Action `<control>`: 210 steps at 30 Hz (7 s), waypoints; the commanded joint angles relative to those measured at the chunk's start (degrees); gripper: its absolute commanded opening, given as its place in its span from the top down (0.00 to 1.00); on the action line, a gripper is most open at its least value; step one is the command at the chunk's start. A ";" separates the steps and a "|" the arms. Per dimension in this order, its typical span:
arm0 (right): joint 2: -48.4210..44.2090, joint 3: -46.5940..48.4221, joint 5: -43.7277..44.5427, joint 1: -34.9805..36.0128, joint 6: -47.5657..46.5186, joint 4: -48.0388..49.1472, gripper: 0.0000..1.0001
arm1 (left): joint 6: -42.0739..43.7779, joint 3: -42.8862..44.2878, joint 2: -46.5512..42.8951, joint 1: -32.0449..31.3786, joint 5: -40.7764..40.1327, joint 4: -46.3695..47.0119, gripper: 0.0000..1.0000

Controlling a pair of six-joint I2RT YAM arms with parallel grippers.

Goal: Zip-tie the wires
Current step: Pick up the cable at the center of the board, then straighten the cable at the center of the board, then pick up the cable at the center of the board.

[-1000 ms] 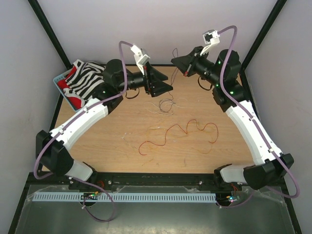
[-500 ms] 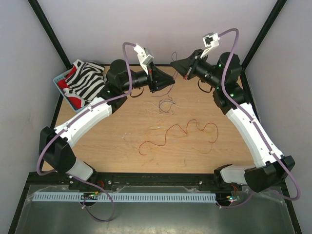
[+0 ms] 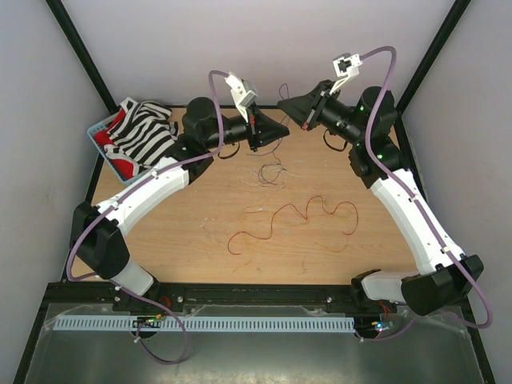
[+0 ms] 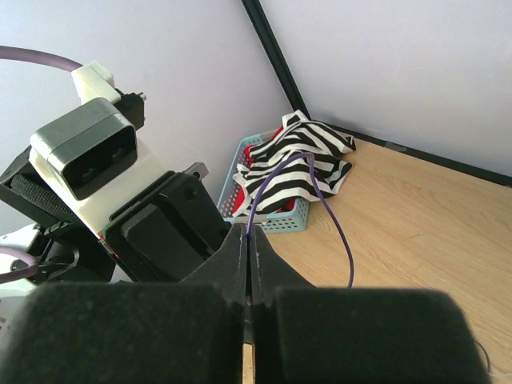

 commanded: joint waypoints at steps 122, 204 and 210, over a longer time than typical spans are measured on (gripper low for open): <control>-22.71 -35.22 49.24 -31.10 -43.95 -10.94 1.00 | -5.16 -22.16 -25.12 26.88 14.94 -43.91 1.00; 54.62 16.78 28.18 -3.99 -25.72 -6.76 0.16 | -3.82 -28.85 -35.22 33.21 3.22 -44.00 0.21; 56.37 17.19 28.91 -3.79 -25.93 -7.05 0.39 | -4.45 -28.86 -35.20 33.66 3.82 -44.00 0.21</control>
